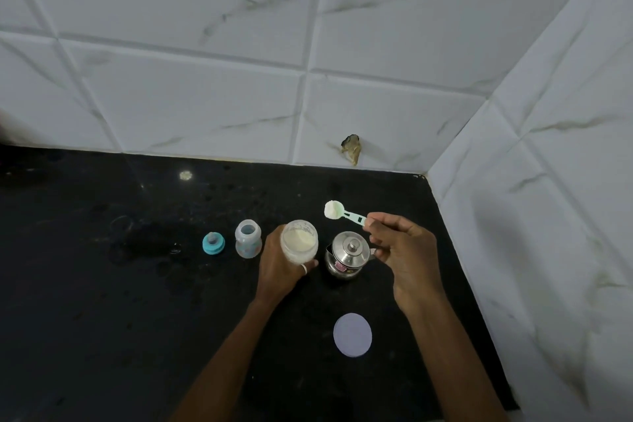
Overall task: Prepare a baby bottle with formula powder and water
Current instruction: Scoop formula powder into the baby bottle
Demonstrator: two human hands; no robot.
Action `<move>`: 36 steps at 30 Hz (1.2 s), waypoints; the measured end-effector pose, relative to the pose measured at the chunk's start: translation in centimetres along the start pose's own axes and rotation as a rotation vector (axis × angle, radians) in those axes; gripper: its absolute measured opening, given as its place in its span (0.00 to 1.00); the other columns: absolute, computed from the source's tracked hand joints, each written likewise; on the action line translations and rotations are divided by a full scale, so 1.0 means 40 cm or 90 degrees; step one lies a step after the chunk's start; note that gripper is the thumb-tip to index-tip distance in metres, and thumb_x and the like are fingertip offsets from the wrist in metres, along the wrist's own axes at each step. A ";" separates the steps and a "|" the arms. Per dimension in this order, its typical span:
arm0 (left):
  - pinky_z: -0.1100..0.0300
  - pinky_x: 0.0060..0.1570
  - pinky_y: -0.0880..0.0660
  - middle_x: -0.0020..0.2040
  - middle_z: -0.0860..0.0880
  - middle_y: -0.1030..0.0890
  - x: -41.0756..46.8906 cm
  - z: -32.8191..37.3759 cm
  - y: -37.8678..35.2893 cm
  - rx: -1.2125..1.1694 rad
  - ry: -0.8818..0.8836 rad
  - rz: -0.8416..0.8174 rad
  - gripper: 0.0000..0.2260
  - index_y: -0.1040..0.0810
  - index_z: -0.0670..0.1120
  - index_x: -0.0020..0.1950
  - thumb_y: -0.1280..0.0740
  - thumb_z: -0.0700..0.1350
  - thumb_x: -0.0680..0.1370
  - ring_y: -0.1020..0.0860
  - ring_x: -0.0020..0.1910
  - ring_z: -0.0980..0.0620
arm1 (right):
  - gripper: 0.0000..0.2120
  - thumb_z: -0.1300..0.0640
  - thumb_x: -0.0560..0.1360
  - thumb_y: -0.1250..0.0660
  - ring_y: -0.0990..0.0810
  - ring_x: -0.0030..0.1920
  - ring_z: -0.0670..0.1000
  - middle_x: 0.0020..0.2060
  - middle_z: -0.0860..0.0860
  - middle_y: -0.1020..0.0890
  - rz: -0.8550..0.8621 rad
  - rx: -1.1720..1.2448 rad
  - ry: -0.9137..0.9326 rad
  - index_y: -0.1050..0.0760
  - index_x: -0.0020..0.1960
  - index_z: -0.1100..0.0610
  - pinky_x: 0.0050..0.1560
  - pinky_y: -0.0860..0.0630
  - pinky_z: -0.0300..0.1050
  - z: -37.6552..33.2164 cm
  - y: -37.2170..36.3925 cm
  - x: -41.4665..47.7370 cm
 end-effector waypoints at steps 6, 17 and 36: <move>0.57 0.76 0.39 0.76 0.50 0.32 -0.018 -0.020 -0.010 -0.016 0.082 -0.018 0.55 0.41 0.46 0.79 0.14 0.51 0.59 0.33 0.76 0.53 | 0.06 0.63 0.75 0.25 0.18 0.39 0.45 0.41 0.51 0.12 -0.010 0.007 -0.007 0.13 0.47 0.52 0.47 0.21 0.48 -0.002 -0.010 -0.003; 0.54 0.70 0.28 0.72 0.49 0.30 -0.133 -0.058 0.125 0.063 0.142 0.045 0.39 0.35 0.47 0.76 0.20 0.47 0.71 0.28 0.71 0.52 | 0.07 0.64 0.74 0.25 0.19 0.40 0.45 0.43 0.52 0.12 -0.080 0.046 0.009 0.13 0.48 0.54 0.42 0.23 0.42 -0.032 -0.078 -0.020; 0.46 0.76 0.34 0.79 0.47 0.35 -0.016 -0.095 0.231 -0.019 0.101 0.040 0.46 0.45 0.48 0.82 0.20 0.46 0.72 0.35 0.78 0.47 | 0.07 0.64 0.75 0.27 0.19 0.43 0.49 0.44 0.53 0.13 -0.063 0.054 0.010 0.13 0.49 0.55 0.47 0.23 0.45 -0.008 -0.088 -0.068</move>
Point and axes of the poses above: each hand's wrist, its own x-axis towards the middle knuckle, its own y-axis out of the back of the hand, z = x × y, the point moved 4 cm from there along x, towards the middle knuckle
